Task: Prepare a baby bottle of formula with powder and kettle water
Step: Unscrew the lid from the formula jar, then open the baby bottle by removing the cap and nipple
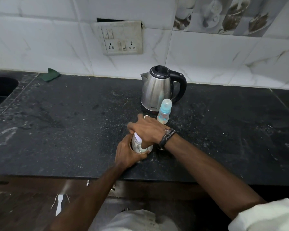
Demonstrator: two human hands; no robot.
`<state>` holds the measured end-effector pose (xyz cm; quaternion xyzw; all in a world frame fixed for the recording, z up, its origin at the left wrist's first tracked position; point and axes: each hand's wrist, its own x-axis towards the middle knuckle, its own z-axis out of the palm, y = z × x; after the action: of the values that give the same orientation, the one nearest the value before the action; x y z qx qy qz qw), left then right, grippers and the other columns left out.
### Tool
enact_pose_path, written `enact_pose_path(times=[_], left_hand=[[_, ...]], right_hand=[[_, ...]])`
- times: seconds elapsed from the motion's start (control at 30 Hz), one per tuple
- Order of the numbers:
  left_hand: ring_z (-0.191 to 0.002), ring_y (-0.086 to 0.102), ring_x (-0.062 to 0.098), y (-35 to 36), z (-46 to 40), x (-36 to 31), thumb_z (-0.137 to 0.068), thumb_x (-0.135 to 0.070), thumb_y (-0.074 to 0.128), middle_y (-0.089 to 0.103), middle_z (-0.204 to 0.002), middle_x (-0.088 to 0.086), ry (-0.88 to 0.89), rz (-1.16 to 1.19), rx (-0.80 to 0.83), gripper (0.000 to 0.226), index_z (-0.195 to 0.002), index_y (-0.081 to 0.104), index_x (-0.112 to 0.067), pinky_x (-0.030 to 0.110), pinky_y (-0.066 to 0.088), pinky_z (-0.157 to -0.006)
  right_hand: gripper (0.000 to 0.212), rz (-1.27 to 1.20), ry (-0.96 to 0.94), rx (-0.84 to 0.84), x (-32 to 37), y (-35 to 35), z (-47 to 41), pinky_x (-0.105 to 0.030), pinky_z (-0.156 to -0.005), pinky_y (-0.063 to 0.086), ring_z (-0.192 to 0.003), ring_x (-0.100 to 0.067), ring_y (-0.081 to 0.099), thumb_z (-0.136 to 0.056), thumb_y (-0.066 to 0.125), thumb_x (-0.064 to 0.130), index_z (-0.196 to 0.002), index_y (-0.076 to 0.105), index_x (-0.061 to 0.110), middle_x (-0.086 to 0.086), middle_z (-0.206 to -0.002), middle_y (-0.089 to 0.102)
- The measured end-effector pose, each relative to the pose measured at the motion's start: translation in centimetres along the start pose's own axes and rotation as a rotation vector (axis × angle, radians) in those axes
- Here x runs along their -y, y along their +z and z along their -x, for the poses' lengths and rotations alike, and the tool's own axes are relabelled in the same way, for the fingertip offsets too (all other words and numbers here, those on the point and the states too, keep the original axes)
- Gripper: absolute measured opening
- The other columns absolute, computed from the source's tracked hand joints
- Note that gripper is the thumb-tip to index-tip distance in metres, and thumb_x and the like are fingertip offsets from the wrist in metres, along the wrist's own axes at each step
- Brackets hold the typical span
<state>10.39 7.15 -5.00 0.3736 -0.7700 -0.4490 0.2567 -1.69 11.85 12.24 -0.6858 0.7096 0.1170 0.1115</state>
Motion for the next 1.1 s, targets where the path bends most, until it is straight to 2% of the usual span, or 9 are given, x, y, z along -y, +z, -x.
enact_pose_path(times=[0.07, 0.17, 0.27, 0.43, 0.57, 0.67, 0.83, 0.97, 1.1], left_hand=[[-0.098, 0.067, -0.001, 0.0, 0.1, -0.1, -0.048, -0.041, 0.097, 0.071, -0.109, -0.013, 0.011, 0.016, -0.016, 0.081, -0.12, 0.062, -0.025, 0.028, 0.057, -0.083], [-0.1, 0.066, -0.001, 0.0, 0.2, -0.6, -0.046, -0.046, 0.093, 0.071, -0.111, -0.013, 0.042, 0.017, -0.028, 0.087, -0.124, 0.062, -0.023, 0.021, 0.053, -0.085], [-0.097, 0.067, 0.001, 0.1, 0.3, -0.7, -0.046, -0.045, 0.092, 0.071, -0.108, -0.012, 0.049, 0.001, -0.042, 0.083, -0.12, 0.064, -0.021, 0.025, 0.055, -0.082], [-0.1, 0.066, 0.002, 0.2, 0.2, -0.5, -0.047, -0.045, 0.092, 0.071, -0.111, -0.012, 0.062, -0.008, -0.046, 0.083, -0.121, 0.063, -0.021, 0.027, 0.056, -0.085], [-0.104, 0.066, 0.004, 0.2, 0.2, -0.3, -0.05, -0.043, 0.094, 0.071, -0.114, -0.009, 0.077, -0.007, -0.041, 0.084, -0.124, 0.063, -0.02, 0.034, 0.057, -0.087], [-0.106, 0.066, 0.004, 0.3, 0.2, -0.5, -0.051, -0.044, 0.094, 0.071, -0.115, -0.01, 0.09, 0.009, -0.047, 0.084, -0.125, 0.063, -0.02, 0.035, 0.057, -0.088], [-0.11, 0.065, 0.002, 0.2, 0.4, -0.5, -0.052, -0.049, 0.097, 0.069, -0.12, -0.011, 0.091, 0.034, -0.045, 0.09, -0.13, 0.061, -0.021, 0.032, 0.056, -0.092], [-0.11, 0.064, 0.002, 0.2, 0.4, -0.7, -0.052, -0.048, 0.096, 0.069, -0.121, -0.01, 0.092, 0.031, -0.05, 0.091, -0.131, 0.061, -0.02, 0.029, 0.055, -0.092], [-0.111, 0.065, 0.003, 0.3, 0.4, -0.6, -0.053, -0.042, 0.097, 0.069, -0.121, -0.01, 0.083, 0.03, -0.058, 0.088, -0.131, 0.061, -0.021, 0.032, 0.056, -0.092]], right_hand=[[0.06, -0.077, 0.028, -0.037, -0.8, -0.1, 1.0, -0.036, -0.064, 0.04, -0.089, -0.031, 0.057, -0.066, 0.084, 0.017, -0.113, 0.047, 0.018, -0.012, -0.115, 0.042], [0.055, -0.225, 0.081, -0.073, -2.6, -0.2, 2.9, -0.036, -0.066, 0.046, -0.087, -0.025, 0.056, -0.065, 0.085, 0.022, -0.103, 0.046, 0.018, -0.006, -0.109, 0.041], [0.045, -0.314, 0.154, -0.084, -4.2, 0.4, 4.8, -0.031, -0.068, 0.044, -0.085, -0.02, 0.053, -0.066, 0.084, 0.029, -0.097, 0.052, 0.02, -0.003, -0.108, 0.04], [0.036, -0.328, 0.222, -0.072, -5.3, 3.8, 6.8, -0.039, -0.079, 0.053, -0.091, -0.025, 0.06, -0.063, 0.085, 0.042, -0.078, 0.058, 0.024, -0.003, -0.108, 0.05], [0.035, -0.299, 0.251, -0.065, -5.4, 7.3, 7.1, -0.036, -0.076, 0.051, -0.096, -0.023, 0.057, -0.063, 0.082, 0.047, -0.067, 0.057, 0.023, -0.001, -0.108, 0.056], [0.037, -0.298, 0.256, -0.072, -5.0, 9.6, 7.1, -0.031, -0.073, 0.047, -0.103, -0.021, 0.054, -0.065, 0.082, 0.045, -0.07, 0.052, 0.023, 0.0, -0.115, 0.057], [0.031, -0.331, 0.236, -0.108, -4.2, 11.9, 6.8, -0.031, -0.075, 0.048, -0.104, -0.021, 0.053, -0.07, 0.082, 0.039, -0.08, 0.072, 0.012, -0.002, -0.122, 0.055], [0.034, -0.347, 0.229, -0.114, -3.5, 13.2, 6.6, -0.033, -0.077, 0.049, -0.104, -0.023, 0.054, -0.07, 0.082, 0.038, -0.084, 0.073, 0.009, -0.005, -0.123, 0.055], [0.033, -0.346, 0.227, -0.097, -2.8, 14.1, 6.4, -0.035, -0.08, 0.051, -0.104, -0.025, 0.055, -0.07, 0.084, 0.034, -0.085, 0.073, 0.007, -0.006, -0.124, 0.053]])
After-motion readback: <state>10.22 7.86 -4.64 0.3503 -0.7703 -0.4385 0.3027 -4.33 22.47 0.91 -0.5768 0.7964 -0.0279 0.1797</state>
